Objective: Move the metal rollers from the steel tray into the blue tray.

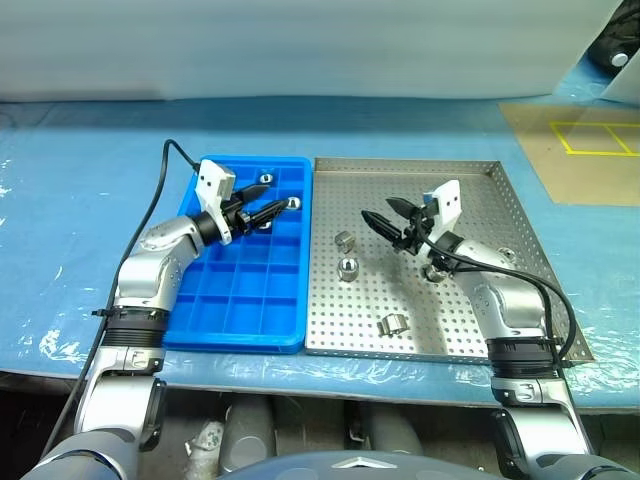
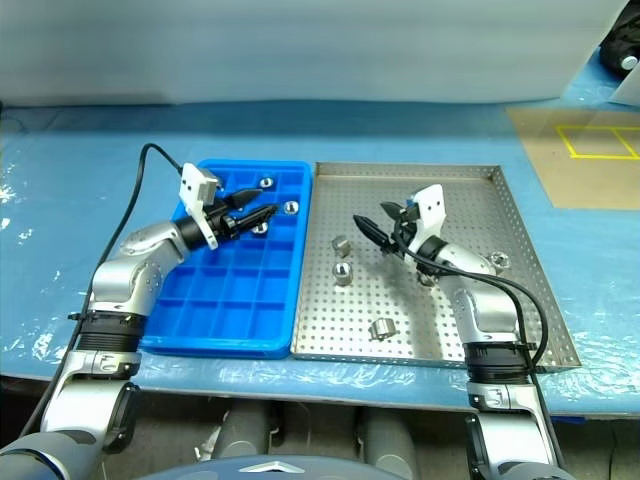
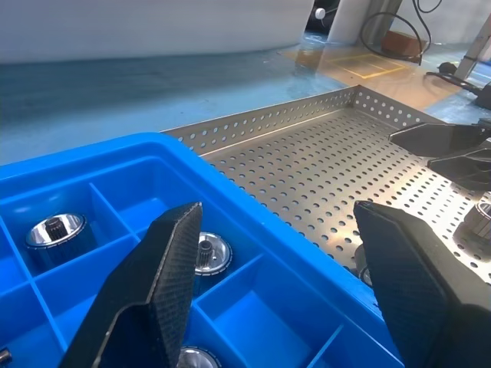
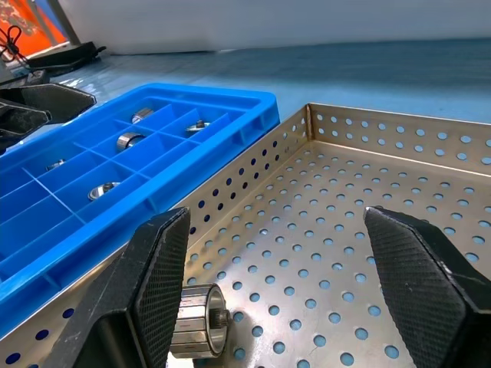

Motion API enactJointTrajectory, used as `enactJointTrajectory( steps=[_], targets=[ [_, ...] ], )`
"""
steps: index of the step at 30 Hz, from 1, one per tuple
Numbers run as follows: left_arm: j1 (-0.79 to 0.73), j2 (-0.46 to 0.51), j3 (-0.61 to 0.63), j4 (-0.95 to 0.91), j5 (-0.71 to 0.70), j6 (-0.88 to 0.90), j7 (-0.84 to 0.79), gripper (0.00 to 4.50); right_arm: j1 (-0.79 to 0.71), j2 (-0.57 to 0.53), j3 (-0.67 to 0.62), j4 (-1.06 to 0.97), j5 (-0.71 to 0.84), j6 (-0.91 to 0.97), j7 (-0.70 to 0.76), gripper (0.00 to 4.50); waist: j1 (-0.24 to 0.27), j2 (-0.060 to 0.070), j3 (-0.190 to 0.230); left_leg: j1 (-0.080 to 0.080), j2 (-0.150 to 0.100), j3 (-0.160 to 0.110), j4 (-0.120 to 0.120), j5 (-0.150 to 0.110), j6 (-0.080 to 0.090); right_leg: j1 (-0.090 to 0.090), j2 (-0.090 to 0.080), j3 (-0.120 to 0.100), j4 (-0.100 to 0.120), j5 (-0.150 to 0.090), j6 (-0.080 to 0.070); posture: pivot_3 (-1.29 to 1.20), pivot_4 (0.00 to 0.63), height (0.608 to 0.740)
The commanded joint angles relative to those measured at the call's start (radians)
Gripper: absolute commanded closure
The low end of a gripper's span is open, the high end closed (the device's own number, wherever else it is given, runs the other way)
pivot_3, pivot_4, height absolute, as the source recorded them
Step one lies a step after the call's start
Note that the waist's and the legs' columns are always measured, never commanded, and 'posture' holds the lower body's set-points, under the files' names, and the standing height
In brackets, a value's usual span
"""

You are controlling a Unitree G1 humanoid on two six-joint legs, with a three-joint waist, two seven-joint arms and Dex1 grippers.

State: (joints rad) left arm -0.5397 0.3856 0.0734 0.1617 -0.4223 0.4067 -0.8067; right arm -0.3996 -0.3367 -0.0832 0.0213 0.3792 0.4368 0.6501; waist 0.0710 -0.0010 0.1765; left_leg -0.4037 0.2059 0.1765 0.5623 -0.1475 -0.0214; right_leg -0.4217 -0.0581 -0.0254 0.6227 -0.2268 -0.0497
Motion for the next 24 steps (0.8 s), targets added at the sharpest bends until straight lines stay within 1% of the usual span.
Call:
enactJointTrajectory(
  steps=[1,15,21,23,24],
  targets=[
    [-0.011,0.002,0.001,-0.044,-0.014,0.004,-0.004,1.16,-0.017,-0.001,0.000,-0.040,0.015,-0.011,0.004,0.80,0.000,0.000,0.000,0.000,0.000,0.000,0.000,0.000,0.000,0.000,0.000,0.000,0.000,0.000,0.000,-0.02,0.150,0.740],
    [-0.018,-0.002,-0.001,-0.033,-0.012,0.002,-0.009,1.16,-0.012,-0.007,-0.001,-0.050,0.016,-0.006,0.007,0.80,0.000,0.000,0.000,0.000,0.000,0.000,0.000,0.000,0.000,0.000,0.000,0.000,0.000,0.000,0.000,-0.03,0.150,0.740],
    [-0.132,-0.025,-0.042,0.060,0.008,-0.035,-0.073,1.16,-0.026,-0.043,-0.024,-0.069,0.035,0.013,0.022,0.80,0.004,0.000,0.000,0.000,0.000,0.000,0.001,0.000,0.000,0.000,0.000,0.000,0.000,0.000,0.000,-0.07,0.150,0.740],
    [-0.170,-0.033,-0.065,0.106,0.022,-0.060,-0.108,1.16,-0.023,-0.057,-0.025,-0.092,0.056,0.036,0.034,0.80,0.002,0.000,0.000,0.000,0.000,0.000,0.001,0.000,0.000,0.001,-0.001,0.000,0.000,0.000,0.000,-0.10,0.150,0.740],
    [-0.206,-0.041,-0.095,0.148,0.037,-0.082,-0.152,1.16,-0.011,-0.075,-0.026,-0.133,0.080,0.064,0.053,0.80,0.001,0.000,0.000,0.000,0.000,0.000,0.001,0.000,0.000,0.001,-0.001,0.000,0.000,0.000,0.000,-0.10,0.150,0.740]
  ],
)
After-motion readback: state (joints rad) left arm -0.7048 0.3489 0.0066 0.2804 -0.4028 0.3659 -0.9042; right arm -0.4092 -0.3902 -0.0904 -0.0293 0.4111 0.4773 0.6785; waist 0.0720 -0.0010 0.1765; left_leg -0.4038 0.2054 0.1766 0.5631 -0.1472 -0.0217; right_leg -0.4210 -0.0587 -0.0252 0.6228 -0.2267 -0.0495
